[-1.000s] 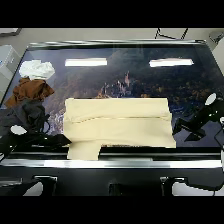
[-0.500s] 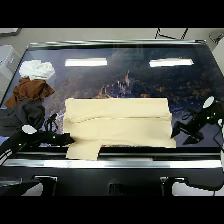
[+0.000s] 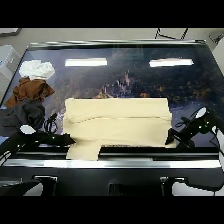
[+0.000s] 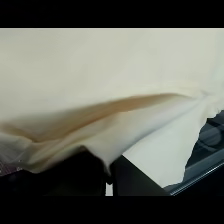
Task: Fold the clothes and pants, and hang the long-sleeved shirts on hangers.
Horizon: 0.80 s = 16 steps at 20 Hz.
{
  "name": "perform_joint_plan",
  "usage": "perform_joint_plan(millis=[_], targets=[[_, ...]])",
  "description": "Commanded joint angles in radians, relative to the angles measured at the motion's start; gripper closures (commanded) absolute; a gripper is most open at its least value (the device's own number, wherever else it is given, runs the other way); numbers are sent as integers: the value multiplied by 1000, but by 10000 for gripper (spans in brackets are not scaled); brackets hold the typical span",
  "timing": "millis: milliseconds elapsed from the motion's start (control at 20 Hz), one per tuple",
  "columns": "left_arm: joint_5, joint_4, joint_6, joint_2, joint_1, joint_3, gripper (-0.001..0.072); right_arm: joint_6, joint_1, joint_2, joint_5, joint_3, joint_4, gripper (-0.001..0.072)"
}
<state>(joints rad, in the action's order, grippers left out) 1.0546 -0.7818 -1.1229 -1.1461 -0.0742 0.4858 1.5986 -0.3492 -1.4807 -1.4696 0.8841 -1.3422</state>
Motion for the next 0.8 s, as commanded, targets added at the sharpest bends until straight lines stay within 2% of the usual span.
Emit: perform_joint_plan(millis=[0, 50, 150, 200, 250, 400, 500, 600, 750], targets=[[27, 0, 0, 22, 0, 0, 679, -18, 0, -1, 94, -10, 47, 237], [29, 0, 1, 27, 0, 0, 678, -18, 0, -1, 85, -10, 40, 252], [29, 0, 1, 35, 0, 0, 678, -17, 0, -1, 76, -10, 33, 459], [30, 0, 0, 38, 0, 0, 679, -16, 0, -1, 72, -10, 34, 630], [30, 0, 0, 41, 0, 1, 678, -16, 0, -1, 72, -10, 33, 679], [36, -4, -3, 61, -2, 26, 680, -40, 0, -1, 17, 23, 38, 682], [61, -16, -14, 94, -10, 96, 681, -50, 0, -1, -48, 122, 59, 683], [56, -84, -108, 103, -14, 197, 681, -26, 0, -2, -64, 261, 92, 683], [-32, -108, -163, 31, -13, 338, 682, 18, 13, -42, -5, 472, 116, 683]])
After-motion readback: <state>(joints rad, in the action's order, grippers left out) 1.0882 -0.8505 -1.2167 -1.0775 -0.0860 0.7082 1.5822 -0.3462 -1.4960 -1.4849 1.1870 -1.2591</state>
